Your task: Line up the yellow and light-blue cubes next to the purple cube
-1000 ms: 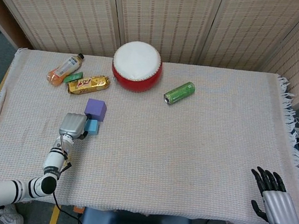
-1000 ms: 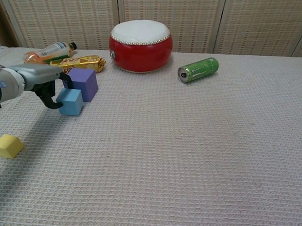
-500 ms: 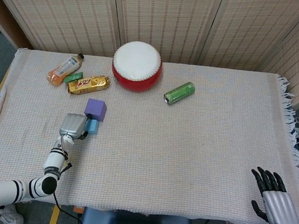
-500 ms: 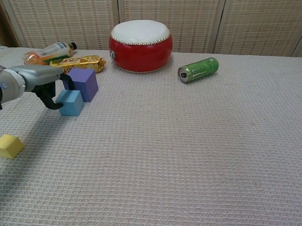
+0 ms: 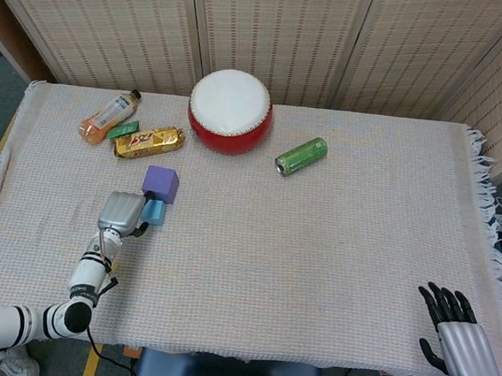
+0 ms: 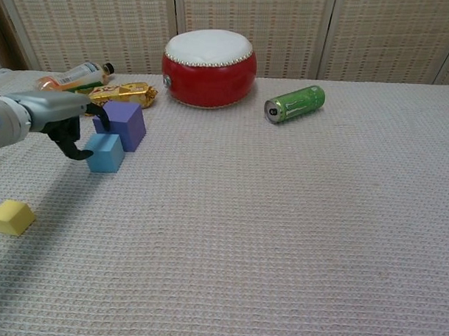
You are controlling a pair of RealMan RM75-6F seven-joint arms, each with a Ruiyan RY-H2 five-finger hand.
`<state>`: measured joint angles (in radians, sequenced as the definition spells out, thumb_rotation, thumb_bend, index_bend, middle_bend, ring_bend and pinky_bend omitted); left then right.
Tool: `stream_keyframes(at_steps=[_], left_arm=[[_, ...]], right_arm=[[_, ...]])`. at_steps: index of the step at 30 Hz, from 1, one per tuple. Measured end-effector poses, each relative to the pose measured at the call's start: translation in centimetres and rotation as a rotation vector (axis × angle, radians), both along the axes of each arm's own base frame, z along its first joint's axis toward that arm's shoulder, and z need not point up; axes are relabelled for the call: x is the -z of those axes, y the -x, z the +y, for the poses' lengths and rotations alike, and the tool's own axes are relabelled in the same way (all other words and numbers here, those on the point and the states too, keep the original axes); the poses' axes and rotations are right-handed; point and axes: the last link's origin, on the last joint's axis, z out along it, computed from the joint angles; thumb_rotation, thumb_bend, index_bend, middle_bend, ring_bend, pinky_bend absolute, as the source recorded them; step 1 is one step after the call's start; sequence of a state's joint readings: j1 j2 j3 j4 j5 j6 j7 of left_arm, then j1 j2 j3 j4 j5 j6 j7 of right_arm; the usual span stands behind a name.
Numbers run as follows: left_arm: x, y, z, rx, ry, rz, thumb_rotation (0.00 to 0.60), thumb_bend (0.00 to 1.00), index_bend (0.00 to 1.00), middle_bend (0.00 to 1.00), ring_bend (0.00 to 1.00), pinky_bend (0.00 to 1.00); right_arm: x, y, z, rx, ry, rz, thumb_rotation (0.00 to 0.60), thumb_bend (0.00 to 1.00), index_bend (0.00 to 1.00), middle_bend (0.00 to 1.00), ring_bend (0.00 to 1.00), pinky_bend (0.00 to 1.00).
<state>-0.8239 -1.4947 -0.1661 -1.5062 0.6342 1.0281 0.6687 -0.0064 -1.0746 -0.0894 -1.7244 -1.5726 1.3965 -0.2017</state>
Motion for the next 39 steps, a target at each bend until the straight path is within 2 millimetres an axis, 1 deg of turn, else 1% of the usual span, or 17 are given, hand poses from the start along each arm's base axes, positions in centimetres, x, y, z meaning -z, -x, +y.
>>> stream_keyframes(at_steps=[3,6,8,13,16,21,30,39], left_arm=[[-0.3,-0.3,-0.4,0.023,-0.005,-0.006,0.6,0.37,0.25,1.0,1.0,1.0],[-0.4,-0.5,-1.3,0.045,0.001,-0.019,0.6,0.37,0.26,1.0,1.0,1.0],[-0.5,-0.2,-2.2,0.051,0.015,-0.023,0.6,0.37,0.28,1.0,1.0,1.0],[-0.2,1.1,-4.3,0.036,0.067,-0.018,0.6,0.37,0.4,1.0,1.0,1.0],[0.0,1.5,-5.0,0.033,0.102,-0.014,0.6,0.38,0.38,1.0,1.0,1.0],[0.1,1.7,-5.0,0.027,0.115,-0.001,0.6,0.37,0.36,1.0,1.0,1.0],[0.2,2.5,-4.4,-0.009,0.128,0.021,0.6,0.37,0.29,1.0,1.0,1.0],[0.5,2.9,-3.3,-0.032,0.126,0.02,0.6,0.37,0.28,1.0,1.0,1.0]], right_arm=[[0.0,-0.1,0.0,-0.002,0.0,0.0,0.6,0.1,0.0,0.0,0.0,0.0],[0.0,-0.1,0.1,-0.002,0.001,0.0,0.6,0.1,0.0,0.0,0.0,0.0],[0.0,-0.1,0.1,-0.002,0.0,0.001,0.6,0.1,0.0,0.0,0.0,0.0],[0.1,0.0,0.0,0.0,-0.006,0.002,0.6,0.1,0.0,0.0,0.0,0.0],[0.1,0.0,0.0,-0.001,-0.005,0.003,0.6,0.1,0.0,0.0,0.0,0.0],[0.2,0.0,-0.1,0.001,-0.008,0.004,0.6,0.1,0.0,0.0,0.0,0.0],[0.2,0.1,-0.1,0.006,-0.004,0.007,0.6,0.1,0.0,0.0,0.0,0.0],[0.1,0.2,-0.3,0.015,-0.001,0.008,0.6,0.1,0.0,0.0,0.0,0.0]])
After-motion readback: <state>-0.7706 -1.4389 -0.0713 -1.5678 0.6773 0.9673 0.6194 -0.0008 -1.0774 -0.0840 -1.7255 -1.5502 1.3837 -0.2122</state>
